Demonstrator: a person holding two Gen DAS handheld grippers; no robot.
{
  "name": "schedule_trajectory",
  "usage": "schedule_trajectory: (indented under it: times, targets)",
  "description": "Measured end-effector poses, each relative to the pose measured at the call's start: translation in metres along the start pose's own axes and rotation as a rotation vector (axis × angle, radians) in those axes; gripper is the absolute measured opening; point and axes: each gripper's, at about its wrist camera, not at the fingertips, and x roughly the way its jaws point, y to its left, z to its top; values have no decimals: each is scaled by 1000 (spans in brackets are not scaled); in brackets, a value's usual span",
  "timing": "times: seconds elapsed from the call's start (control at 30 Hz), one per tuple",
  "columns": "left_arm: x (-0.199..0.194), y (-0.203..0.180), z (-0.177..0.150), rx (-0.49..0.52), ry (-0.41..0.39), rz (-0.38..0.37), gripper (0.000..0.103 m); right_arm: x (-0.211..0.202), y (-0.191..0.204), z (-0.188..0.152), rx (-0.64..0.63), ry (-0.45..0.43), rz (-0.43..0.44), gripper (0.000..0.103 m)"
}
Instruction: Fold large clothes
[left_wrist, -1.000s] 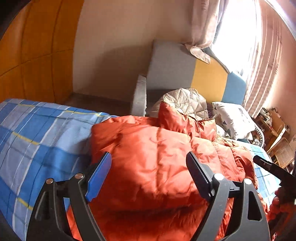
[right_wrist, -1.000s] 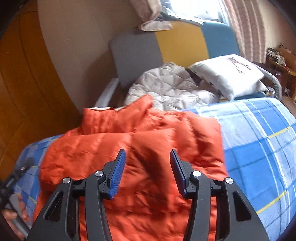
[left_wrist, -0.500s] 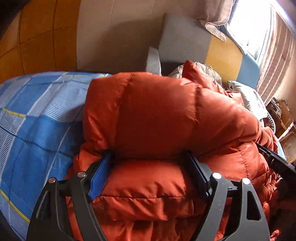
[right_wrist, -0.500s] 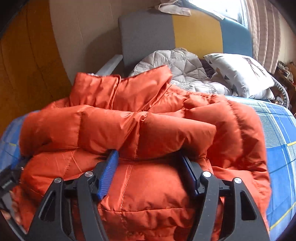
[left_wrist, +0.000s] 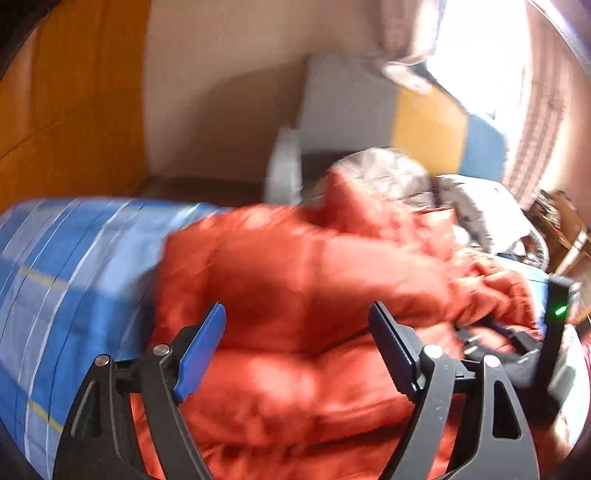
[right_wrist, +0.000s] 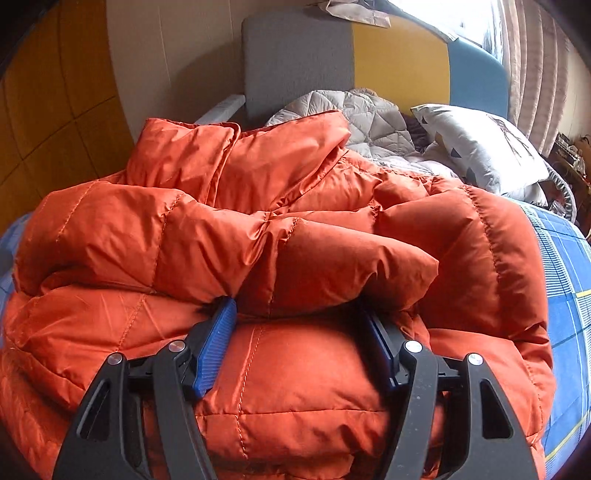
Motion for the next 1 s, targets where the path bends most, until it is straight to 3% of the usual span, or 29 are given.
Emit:
schedule_trajectory:
  times: [0.07,0.17,0.27,0.47,0.57,0.7,0.9,1.0]
  targets:
    - [10,-19,10,48,1,-4,80,-1,0,0,0,-1,0,66]
    - [42,-29,13,42,62,3,80,-2,-1,0,5,-5,7,66]
    - [68,-23,10,36,78,33,82,-2,-2,0,8,-8,12,66]
    - [86,-11,-5,-10,93,-11,83,-1,-3,-2,7,-12,15,66]
    - [93,-13,-5,3,109,10,84,0,-1,-1,-1,-8,4,66]
    - [88,-14,-3,12,111,13,83,1,0,-1,1,-7,8,66]
    - [28,12,-26,-22,61,-32,83,2,-2,-3,13,-14,21,66]
    - [32,23,-36,-39,73,-31,84,2,-4,-4,15,-18,25,66]
